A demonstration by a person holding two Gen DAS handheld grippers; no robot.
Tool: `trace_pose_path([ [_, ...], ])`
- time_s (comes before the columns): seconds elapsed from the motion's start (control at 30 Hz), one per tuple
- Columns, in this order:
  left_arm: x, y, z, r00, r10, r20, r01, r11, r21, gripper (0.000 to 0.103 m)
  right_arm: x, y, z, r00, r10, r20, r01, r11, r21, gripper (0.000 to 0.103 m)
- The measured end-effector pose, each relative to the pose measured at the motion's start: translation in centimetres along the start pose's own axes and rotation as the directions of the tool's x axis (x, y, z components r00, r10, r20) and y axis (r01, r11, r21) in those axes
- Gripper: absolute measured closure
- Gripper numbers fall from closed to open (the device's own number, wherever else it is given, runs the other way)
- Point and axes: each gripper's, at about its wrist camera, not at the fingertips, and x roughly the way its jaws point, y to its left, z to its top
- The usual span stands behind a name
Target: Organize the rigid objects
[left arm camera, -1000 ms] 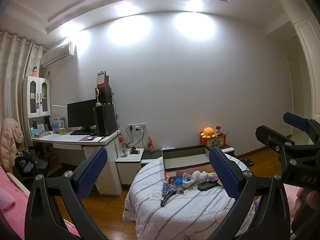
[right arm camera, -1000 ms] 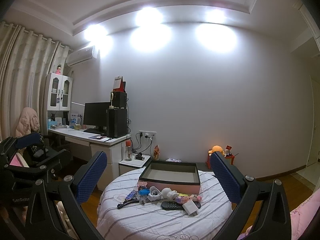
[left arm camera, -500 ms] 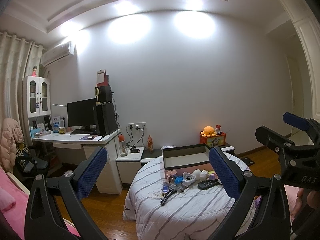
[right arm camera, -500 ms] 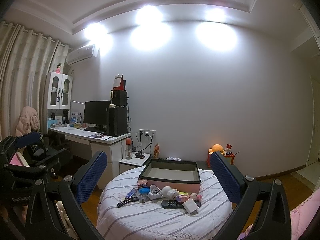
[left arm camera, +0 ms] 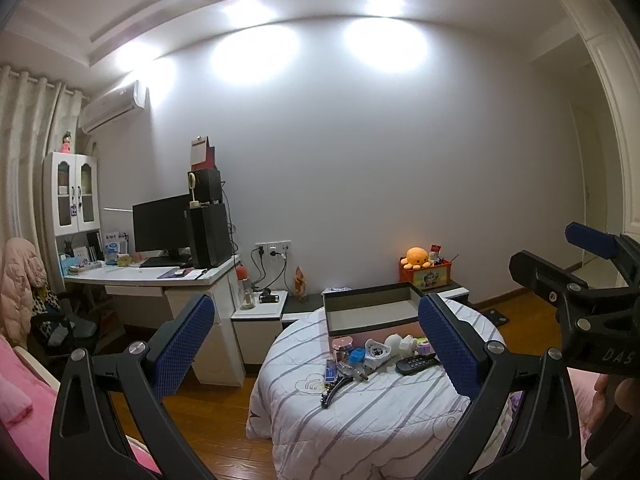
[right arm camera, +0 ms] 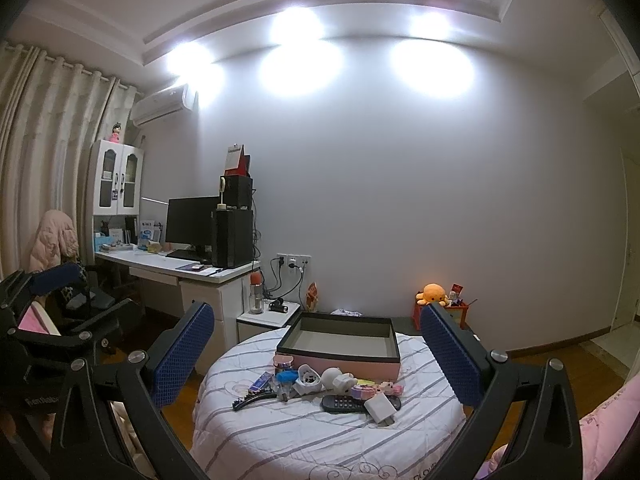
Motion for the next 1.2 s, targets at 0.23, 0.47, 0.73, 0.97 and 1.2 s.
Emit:
trace_pose_path([
  [0.23,0.2,-0.1,-0.1,1.0,-0.004,-0.01,0.004,1.0,0.006,0.0,-0.1,0.1,-0.2,1.0,-0.004,-0.002,0.004,1.0,0.001,0.0],
  [0.47,0.3,-0.3,-0.3,1.0,-0.005,-0.009,0.005,1.0,0.009,0.0,-0.1,0.0,-0.5,1.0,-0.006,-0.009,0.006,1.0,0.002,0.0],
  [0.73,0.6,-0.3,-0.6,1.0,-0.014,-0.023,0.015,1.0,0.016,0.0,0.0,0.0,-0.6,1.0,-0.015,-0.02,0.015,1.0,0.002,0.0],
  [0.97,4.0,0.3,-1.8,0.992,-0.08,-0.094,0.079,0.997,-0.015,0.0,2.1,-1.2,-1.5,0.997,0.001,-0.078,0.0,1.0,0.009,0.0],
  [1.2,12.1,0.6,-7.0,0.948,-0.114,-0.296,0.105,0.993,-0.047,0.0,7.4,-5.4,-6.7,0.974,0.008,-0.228,0.018,0.993,0.114,0.0],
])
